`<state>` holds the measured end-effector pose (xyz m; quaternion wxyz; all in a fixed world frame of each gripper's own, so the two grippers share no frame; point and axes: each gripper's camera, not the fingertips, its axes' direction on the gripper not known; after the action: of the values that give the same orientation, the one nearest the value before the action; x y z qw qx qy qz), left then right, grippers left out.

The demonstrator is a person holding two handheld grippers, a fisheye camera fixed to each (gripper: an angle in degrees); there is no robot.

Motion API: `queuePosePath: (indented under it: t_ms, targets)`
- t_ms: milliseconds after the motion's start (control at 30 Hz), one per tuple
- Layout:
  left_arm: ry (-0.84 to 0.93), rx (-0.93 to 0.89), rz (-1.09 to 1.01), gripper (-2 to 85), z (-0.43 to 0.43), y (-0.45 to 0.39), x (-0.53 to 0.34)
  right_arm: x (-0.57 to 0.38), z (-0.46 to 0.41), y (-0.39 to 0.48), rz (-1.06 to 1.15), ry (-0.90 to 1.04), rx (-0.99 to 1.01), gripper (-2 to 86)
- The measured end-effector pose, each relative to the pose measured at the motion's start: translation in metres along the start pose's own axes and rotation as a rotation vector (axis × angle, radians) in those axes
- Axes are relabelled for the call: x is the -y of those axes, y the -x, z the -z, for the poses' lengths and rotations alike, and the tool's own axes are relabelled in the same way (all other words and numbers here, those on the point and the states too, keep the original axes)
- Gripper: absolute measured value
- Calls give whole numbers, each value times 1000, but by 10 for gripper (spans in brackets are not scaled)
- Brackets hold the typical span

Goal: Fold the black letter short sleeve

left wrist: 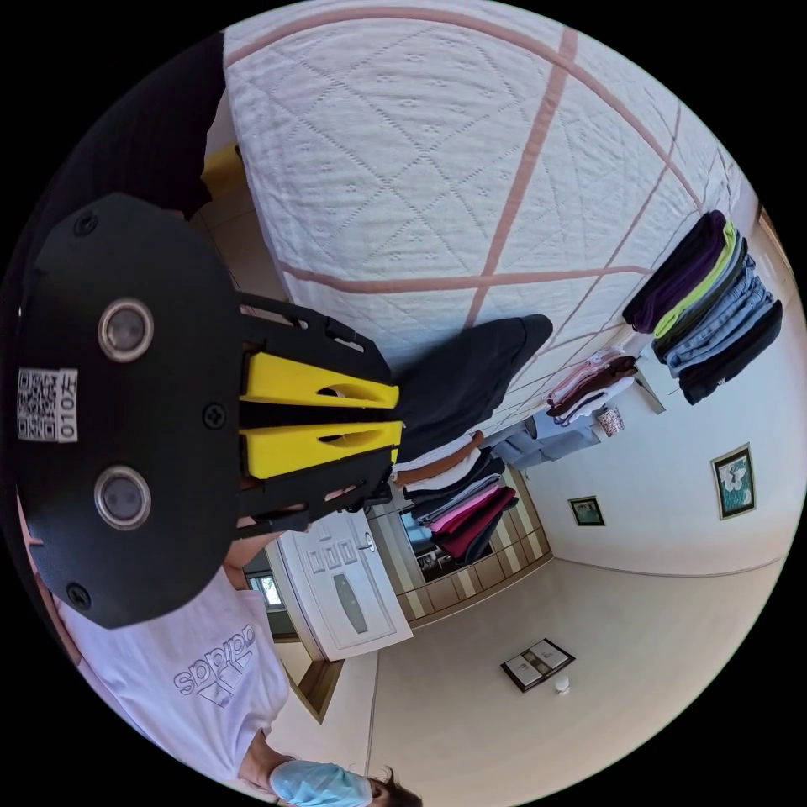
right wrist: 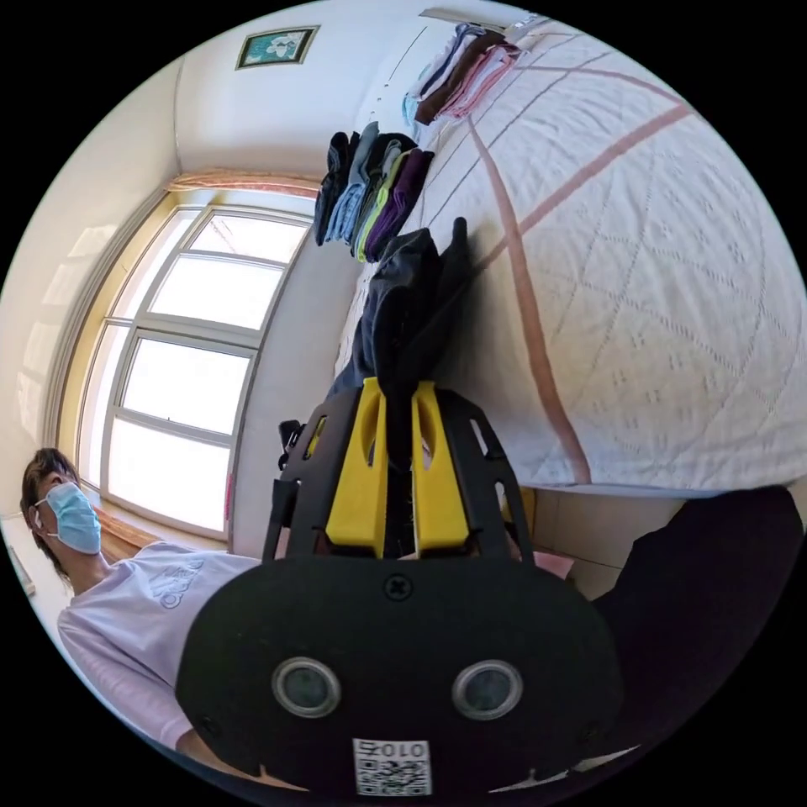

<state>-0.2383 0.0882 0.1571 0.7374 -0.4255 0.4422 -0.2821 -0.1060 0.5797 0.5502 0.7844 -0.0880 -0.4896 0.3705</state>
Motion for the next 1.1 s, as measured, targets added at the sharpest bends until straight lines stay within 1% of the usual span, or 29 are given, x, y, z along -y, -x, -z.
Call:
queuePosePath:
  t_ms: [167,300,433,633,867,933,1000,1067,1100]
  targets:
    - [-54,-28,-88,19,46,-59,23,15,0,66,182,27,8,56]
    - [-127,-48,-177,18,107,-120,28,22,-13,121,321,56,-14,56]
    - [-214,-53,-242,16,178,-173,-4,21,-44,167,438,119,19,56]
    - [-327,15,-233,16,266,-216,-71,22,-115,207,521,250,84,56]
    - [-485,67,-180,16,347,-239,-139,17,-218,255,617,432,157,57]
    - [-518,118,-169,16,373,-240,-150,13,-247,267,651,475,163,57]
    - [-507,161,-141,15,392,-229,-146,13,-282,273,670,523,145,57]
    - [-455,206,-108,15,413,-205,-126,27,-342,268,628,608,139,57]
    - [-426,206,-75,15,430,-185,-106,33,-358,266,605,629,142,56]
